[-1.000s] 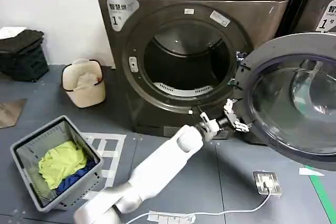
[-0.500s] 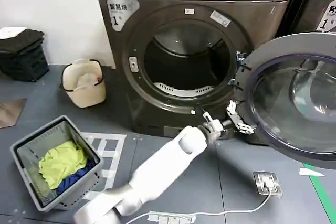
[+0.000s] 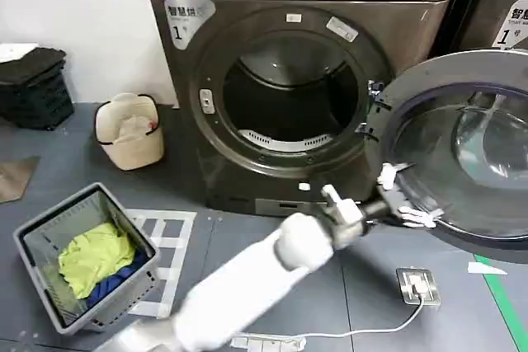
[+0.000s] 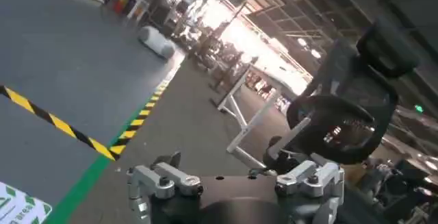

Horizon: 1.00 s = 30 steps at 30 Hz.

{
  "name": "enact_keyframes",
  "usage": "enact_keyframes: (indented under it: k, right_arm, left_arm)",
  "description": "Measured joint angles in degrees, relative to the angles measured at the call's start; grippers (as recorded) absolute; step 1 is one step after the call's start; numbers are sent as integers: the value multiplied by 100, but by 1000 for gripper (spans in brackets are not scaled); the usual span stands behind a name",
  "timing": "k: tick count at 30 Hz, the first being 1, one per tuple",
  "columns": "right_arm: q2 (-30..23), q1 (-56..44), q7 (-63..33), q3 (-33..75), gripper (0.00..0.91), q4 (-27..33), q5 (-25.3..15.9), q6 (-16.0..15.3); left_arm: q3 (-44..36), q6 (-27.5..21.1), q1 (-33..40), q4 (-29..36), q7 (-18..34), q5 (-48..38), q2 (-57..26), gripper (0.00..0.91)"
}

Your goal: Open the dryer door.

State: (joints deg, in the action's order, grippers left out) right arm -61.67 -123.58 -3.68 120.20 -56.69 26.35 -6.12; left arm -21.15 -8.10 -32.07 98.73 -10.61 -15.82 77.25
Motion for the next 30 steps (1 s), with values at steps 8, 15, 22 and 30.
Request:
enact_keyframes:
  k: [8, 15, 22, 30]
  right_arm:
    - [36, 52, 89, 6, 907, -11, 15, 5]
    - [44, 188, 73, -105, 907, -118, -8, -4]
    - [93, 229, 75, -132, 907, -141, -10, -7]
    - [174, 272, 169, -164, 907, -105, -9, -9]
  left_arm:
    - [924, -816, -751, 961, 406, -339, -1114, 907]
    - [2148, -1503, -1450, 1591, 662, -860, -1763, 907]
    - [3092, -1993, -2110, 2020, 1227, -1619, -2331, 907]
    - [3932, -2578, -2679, 2127, 2241, -3016, -2844, 907]
